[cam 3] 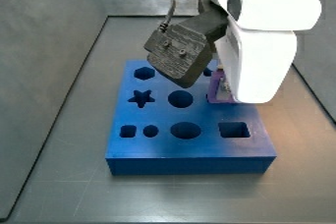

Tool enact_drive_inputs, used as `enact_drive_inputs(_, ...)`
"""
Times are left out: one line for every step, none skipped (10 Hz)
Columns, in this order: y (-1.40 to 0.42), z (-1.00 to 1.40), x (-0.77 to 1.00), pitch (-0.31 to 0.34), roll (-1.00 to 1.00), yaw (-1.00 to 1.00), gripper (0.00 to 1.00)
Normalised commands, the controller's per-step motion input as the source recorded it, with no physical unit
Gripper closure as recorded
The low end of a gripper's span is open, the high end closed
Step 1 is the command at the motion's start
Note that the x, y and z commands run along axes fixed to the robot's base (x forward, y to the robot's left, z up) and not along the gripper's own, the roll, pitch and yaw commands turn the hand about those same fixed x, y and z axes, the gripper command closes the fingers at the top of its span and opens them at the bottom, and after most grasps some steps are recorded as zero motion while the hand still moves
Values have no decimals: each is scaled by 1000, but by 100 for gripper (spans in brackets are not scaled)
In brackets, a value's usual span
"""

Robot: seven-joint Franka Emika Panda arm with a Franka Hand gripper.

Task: Pick up the double-square object. Move up. Place the double-square object on the fixture. Regrasp the double-square object. Move to above the board. Insert the double-square object.
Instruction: Insert the double-square object.

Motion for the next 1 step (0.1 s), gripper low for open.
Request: enact_drive_inputs(0, 0, 0, 0, 0, 0, 100)
